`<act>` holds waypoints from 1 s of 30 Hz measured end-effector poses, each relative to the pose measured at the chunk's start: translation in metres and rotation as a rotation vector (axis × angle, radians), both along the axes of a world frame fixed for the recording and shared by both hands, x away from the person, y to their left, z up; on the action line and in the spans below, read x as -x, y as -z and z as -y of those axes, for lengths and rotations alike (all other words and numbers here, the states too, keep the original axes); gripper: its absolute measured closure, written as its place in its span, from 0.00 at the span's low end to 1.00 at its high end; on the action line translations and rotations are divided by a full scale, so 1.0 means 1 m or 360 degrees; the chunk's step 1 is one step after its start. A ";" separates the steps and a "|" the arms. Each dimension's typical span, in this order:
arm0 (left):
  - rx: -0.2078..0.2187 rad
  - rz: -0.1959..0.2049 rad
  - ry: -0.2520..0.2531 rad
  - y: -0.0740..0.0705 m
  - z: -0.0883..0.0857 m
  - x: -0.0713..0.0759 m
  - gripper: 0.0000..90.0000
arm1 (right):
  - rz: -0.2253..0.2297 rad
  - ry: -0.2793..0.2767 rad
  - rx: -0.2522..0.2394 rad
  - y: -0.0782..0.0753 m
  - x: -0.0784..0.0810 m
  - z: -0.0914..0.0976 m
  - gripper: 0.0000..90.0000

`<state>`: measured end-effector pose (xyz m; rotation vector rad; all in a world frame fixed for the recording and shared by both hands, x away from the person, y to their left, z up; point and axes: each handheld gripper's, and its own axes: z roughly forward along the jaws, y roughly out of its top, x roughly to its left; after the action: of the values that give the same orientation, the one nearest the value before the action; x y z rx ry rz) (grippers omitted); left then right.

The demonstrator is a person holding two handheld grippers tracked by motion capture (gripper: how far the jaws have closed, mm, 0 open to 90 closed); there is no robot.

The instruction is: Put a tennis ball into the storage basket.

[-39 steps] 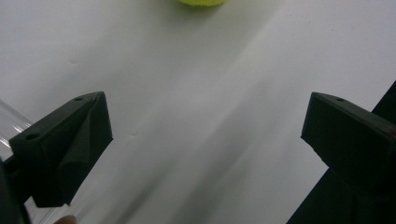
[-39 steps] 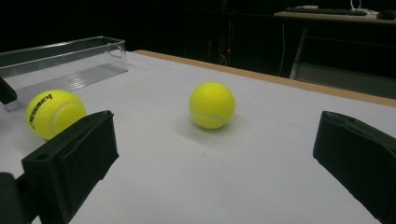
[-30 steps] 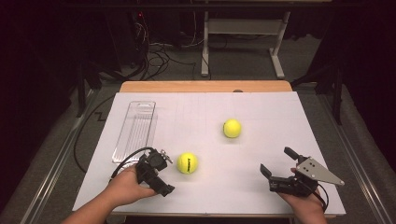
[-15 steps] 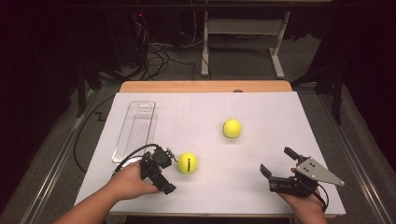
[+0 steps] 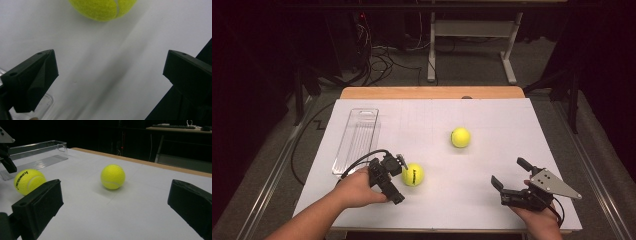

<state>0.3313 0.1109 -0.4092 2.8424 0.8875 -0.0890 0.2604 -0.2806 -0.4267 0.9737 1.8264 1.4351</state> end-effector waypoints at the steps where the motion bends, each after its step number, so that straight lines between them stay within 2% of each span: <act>1: 0.0001 -0.0006 0.0003 0.000 0.001 -0.001 0.01 | 0.0000 0.0000 0.0000 0.000 0.000 0.000 0.00; 14: 0.0047 -0.0009 -0.0009 -0.008 0.011 -0.015 0.01 | 0.0003 -0.0005 -0.0010 -0.001 0.000 0.001 0.00; 30: 0.0047 -0.0019 -0.0006 -0.018 0.027 -0.033 0.01 | 0.0016 -0.0002 -0.0014 -0.002 0.000 0.003 0.00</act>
<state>0.3644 0.0839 -0.3916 2.8159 0.8864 -0.1172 0.2606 -0.2836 -0.4251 0.9683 1.8154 1.4472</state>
